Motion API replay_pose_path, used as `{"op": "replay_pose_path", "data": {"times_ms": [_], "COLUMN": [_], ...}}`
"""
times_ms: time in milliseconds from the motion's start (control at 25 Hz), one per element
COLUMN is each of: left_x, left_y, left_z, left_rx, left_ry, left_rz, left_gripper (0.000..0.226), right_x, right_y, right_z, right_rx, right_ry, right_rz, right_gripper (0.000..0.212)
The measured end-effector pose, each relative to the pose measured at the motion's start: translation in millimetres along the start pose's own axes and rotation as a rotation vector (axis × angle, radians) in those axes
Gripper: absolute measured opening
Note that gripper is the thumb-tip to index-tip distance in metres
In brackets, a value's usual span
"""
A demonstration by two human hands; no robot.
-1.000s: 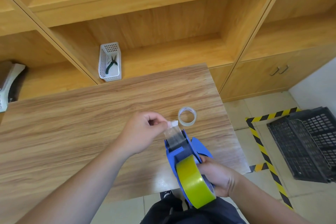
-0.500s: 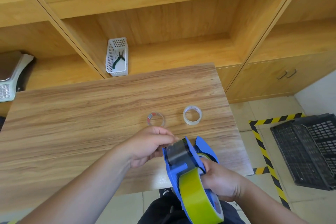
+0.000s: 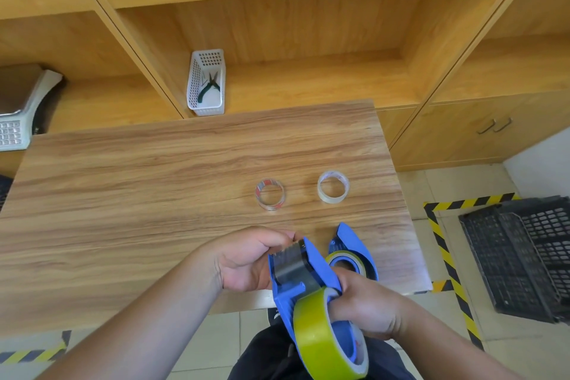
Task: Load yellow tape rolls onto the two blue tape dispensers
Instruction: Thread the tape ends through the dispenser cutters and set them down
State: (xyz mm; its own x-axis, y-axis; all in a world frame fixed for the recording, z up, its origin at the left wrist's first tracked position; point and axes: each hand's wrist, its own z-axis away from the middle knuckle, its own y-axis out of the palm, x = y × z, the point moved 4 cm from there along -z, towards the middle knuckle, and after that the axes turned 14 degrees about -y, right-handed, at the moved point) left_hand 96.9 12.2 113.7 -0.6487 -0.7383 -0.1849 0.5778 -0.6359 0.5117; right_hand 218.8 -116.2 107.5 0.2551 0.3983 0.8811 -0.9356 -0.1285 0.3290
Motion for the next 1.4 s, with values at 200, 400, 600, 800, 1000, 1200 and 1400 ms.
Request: {"op": "replay_pose_path", "data": {"times_ms": [200,400,600,800,1000,1200,1400], "left_x": [14.5,32.3,67.3,93.6,106.0,101.7,101.0], "left_y": [-28.0,-96.4,-111.0,-108.8,-116.0,-122.6,-128.7], "left_z": [-13.9,-33.0,-31.5,-48.6,-71.3,-82.0,-91.0], "left_rx": [-0.053,-0.482,-0.586,-0.631,-0.879,-1.107,-1.115], "left_ry": [0.010,0.176,0.273,0.273,0.201,0.194,0.207], "left_rz": [0.032,0.429,0.360,0.135,-0.200,-0.448,-0.469], "left_gripper": [0.012,0.013,0.008,0.002,0.034,0.026,0.023], "right_x": [-22.3,-37.8,-78.5,-116.4,-136.8,-144.3,-148.5], "right_y": [15.8,17.2,3.7,-3.4,2.1,4.5,-0.8], "right_z": [-15.3,-39.6,-68.3,-87.0,-103.1,-118.8,-131.7], "right_rx": [0.043,-0.173,-0.447,-0.587,-0.599,-0.579,-0.522], "right_ry": [0.048,0.070,0.188,0.321,0.363,0.405,0.432], "right_rz": [-0.006,-0.080,0.037,0.254,0.331,0.435,0.619], "right_gripper": [0.025,0.010,0.010,0.034,0.050,0.048,0.050]}}
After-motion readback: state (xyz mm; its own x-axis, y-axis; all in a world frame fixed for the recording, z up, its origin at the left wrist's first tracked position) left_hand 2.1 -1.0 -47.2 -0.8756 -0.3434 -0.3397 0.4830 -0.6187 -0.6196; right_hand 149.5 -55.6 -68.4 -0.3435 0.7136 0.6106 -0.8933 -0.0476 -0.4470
